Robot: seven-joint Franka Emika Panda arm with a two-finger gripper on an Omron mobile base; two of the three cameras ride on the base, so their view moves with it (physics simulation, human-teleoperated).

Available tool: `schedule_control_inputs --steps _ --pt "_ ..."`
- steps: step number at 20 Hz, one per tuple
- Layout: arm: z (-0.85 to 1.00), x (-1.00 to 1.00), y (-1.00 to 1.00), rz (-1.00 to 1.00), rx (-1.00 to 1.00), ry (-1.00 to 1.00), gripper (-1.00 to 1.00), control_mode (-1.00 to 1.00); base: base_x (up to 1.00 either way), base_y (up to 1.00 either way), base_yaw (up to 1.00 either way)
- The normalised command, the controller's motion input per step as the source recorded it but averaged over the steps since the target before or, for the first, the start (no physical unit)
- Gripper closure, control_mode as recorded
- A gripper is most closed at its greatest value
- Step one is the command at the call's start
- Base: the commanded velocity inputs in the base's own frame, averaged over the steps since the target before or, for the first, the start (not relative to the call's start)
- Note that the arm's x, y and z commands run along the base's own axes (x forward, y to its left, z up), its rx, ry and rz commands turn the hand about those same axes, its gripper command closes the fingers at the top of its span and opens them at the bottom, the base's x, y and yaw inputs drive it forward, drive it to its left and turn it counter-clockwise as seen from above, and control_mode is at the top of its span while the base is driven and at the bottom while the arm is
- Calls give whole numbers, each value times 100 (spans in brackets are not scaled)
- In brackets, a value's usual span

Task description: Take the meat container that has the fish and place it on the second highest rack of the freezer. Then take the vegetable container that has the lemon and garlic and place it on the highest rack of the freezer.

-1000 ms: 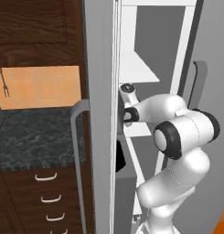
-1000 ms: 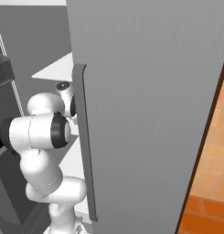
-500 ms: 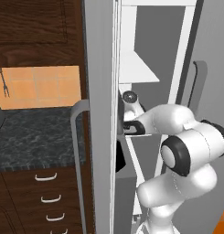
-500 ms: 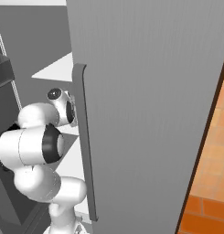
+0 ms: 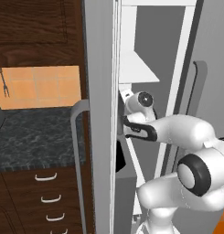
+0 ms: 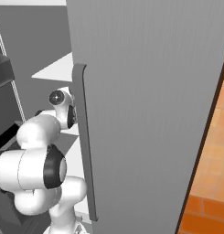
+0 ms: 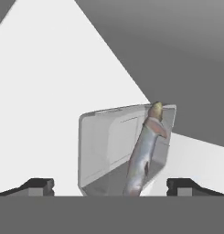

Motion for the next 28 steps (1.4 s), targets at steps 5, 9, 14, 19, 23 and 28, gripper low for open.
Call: schedule_control_inputs --steps 5,9,14,19,23,28 --pt "31 -84 -8 0 1 -9 -100 -100 0 0 0" --pt "69 -49 -17 0 0 -13 -100 -100 0 0 0" --pt "49 -60 -12 0 0 -3 -100 -100 0 0 0" --pt "74 -68 0 0 0 0 -100 -100 0 0 0" --pt "86 -95 -10 0 0 3 -100 -100 0 0 0" --pt "32 -100 -33 0 1 0 -100 -100 0 0 0"
